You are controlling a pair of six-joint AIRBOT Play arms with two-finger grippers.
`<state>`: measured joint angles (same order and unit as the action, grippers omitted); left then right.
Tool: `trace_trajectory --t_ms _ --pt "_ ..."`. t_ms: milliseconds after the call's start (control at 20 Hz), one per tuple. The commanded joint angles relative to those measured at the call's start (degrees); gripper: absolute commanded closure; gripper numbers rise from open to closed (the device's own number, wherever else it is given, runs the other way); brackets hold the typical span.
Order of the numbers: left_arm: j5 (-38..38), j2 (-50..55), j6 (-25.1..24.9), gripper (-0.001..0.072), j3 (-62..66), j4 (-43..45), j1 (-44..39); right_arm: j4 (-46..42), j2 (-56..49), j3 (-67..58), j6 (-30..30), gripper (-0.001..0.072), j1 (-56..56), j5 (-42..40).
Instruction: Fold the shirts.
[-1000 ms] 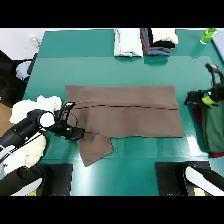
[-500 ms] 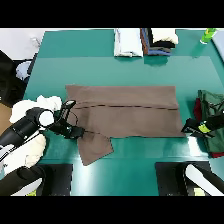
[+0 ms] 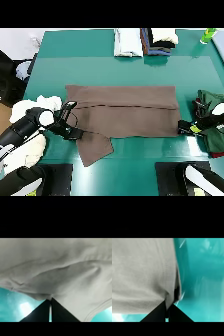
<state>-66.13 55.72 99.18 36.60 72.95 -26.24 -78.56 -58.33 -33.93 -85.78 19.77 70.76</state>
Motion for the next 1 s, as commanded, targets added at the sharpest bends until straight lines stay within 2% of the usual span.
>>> trace_trajectory --t_ms 0,100,300,400,550,700,950 --pt "-4.79 -1.53 -0.42 0.0682 1.22 4.02 -0.02 -3.04 4.61 -0.09 -0.07 0.0692 -0.63 1.57" --pt "-6.82 -6.84 1.81 0.0683 1.46 5.99 -0.02 -6.12 8.22 -0.09 -0.07 0.0692 -0.63 4.92" --pt "-18.16 -13.77 1.95 0.0682 1.46 5.55 -0.02 -7.26 15.61 -0.09 -0.04 0.0692 -0.63 10.80" --pt "-20.09 -14.80 1.92 0.0682 1.60 5.51 -0.02 -8.81 19.34 -0.09 -0.09 0.0692 -0.63 12.13" --pt "-16.00 -14.49 1.16 0.0682 2.64 5.88 0.00 -8.66 21.07 -1.22 -0.09 0.0693 -0.63 12.33" --pt "-10.05 -12.24 0.39 0.0681 7.30 9.18 2.40 -8.44 14.84 -7.17 -0.31 0.0693 -0.66 10.56" --pt "1.09 0.24 -8.57 0.0682 17.55 10.23 11.45 -7.89 -0.46 -19.04 -0.31 0.0693 -0.90 6.84"
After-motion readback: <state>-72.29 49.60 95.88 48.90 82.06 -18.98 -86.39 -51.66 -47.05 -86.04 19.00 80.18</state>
